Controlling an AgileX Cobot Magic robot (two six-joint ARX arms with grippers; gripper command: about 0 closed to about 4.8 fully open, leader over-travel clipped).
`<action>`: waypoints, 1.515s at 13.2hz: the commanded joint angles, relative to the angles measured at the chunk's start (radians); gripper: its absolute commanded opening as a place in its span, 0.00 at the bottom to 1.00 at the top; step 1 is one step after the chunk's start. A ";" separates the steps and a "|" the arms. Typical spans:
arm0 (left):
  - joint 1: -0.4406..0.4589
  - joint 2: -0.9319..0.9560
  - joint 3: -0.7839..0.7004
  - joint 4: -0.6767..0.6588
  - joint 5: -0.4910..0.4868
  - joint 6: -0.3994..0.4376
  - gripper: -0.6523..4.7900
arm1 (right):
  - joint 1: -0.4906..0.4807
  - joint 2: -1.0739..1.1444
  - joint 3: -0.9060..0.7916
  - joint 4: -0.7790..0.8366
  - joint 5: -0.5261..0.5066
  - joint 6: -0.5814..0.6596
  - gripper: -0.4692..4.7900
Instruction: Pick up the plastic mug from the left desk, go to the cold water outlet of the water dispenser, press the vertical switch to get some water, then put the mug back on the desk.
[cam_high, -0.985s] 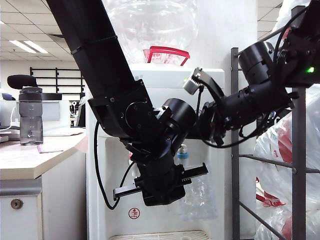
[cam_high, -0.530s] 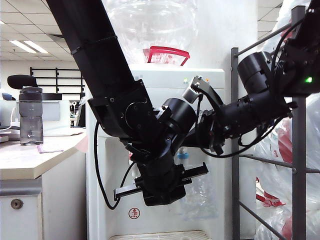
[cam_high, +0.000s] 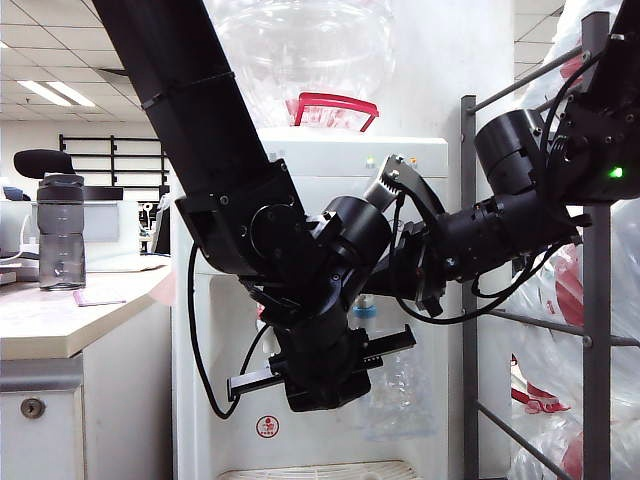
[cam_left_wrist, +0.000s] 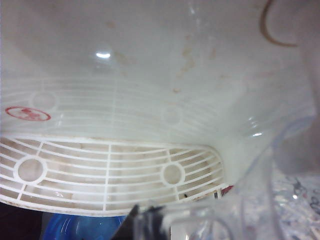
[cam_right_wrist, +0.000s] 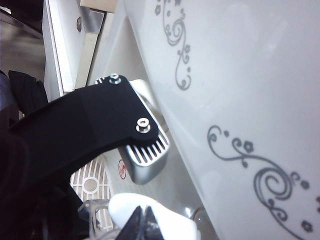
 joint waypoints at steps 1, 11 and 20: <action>0.000 -0.008 0.006 0.046 0.004 0.000 0.11 | 0.003 0.025 0.005 -0.026 0.021 0.010 0.08; -0.006 -0.008 0.006 0.040 0.002 0.002 0.11 | 0.003 0.025 0.041 -0.150 0.025 0.000 0.08; -0.007 -0.008 0.006 0.027 0.001 0.039 0.11 | 0.016 0.025 0.045 -0.199 0.043 0.002 0.08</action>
